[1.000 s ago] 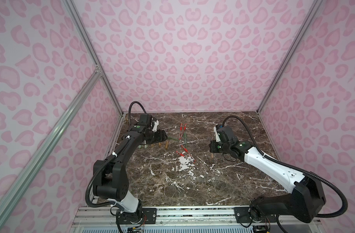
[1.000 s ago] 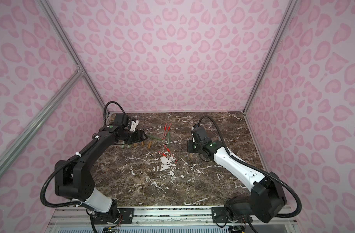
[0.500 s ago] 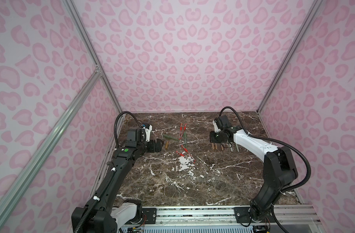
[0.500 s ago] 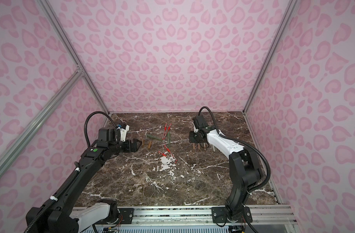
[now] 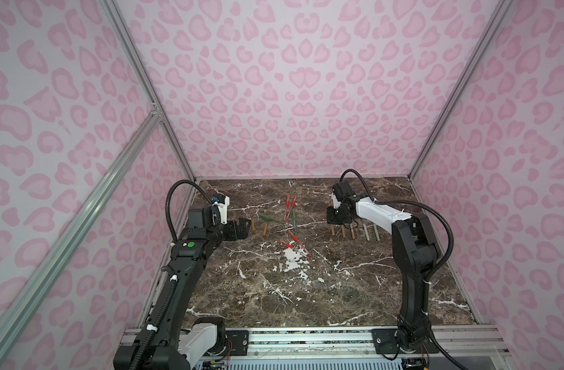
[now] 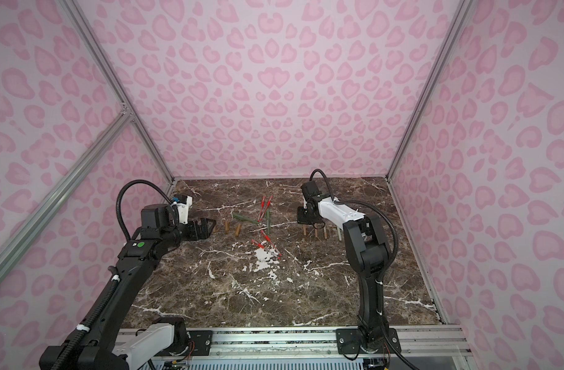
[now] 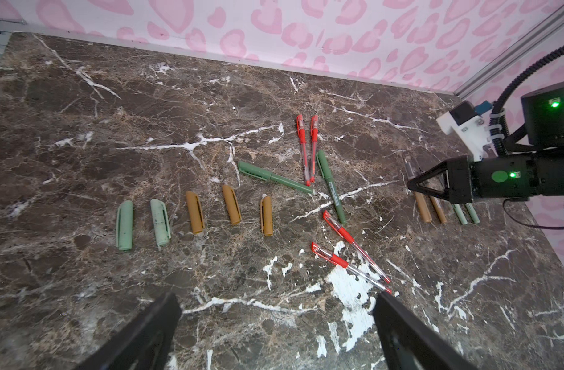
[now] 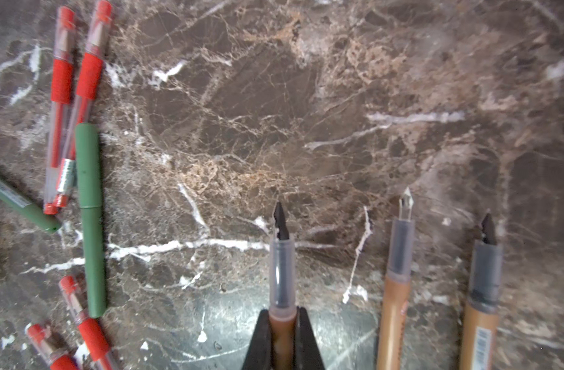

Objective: Open the pen caps
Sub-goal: 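Lower the uncapped tan pen into the upright pen row and open the right gripper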

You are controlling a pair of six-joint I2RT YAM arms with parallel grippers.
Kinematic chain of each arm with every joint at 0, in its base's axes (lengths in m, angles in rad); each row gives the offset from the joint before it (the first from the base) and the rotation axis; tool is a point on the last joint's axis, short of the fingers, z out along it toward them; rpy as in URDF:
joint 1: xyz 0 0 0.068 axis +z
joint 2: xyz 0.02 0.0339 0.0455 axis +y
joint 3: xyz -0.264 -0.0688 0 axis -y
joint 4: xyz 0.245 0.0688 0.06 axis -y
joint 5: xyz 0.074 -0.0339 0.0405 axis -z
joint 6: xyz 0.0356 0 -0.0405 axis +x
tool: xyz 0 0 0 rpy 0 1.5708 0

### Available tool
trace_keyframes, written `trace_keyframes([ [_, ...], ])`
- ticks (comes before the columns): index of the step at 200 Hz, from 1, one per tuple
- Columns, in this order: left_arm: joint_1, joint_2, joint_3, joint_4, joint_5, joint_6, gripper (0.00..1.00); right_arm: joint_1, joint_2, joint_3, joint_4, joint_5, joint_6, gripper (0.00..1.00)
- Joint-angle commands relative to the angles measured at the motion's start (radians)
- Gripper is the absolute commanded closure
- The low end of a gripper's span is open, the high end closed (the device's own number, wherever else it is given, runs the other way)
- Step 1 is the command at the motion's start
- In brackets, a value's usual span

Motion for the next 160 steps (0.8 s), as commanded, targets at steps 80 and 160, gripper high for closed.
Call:
trace_keyframes([
  [80, 0.017, 0.001, 0.005, 0.038, 0.018, -0.002, 0.02, -0.011, 0.121, 0.059, -0.053, 0.072, -0.008, 0.96],
  [160, 0.032, 0.007, 0.007, 0.035, 0.025, -0.01, 0.02, -0.009, 0.094, 0.063, -0.067, 0.071, -0.007, 0.74],
])
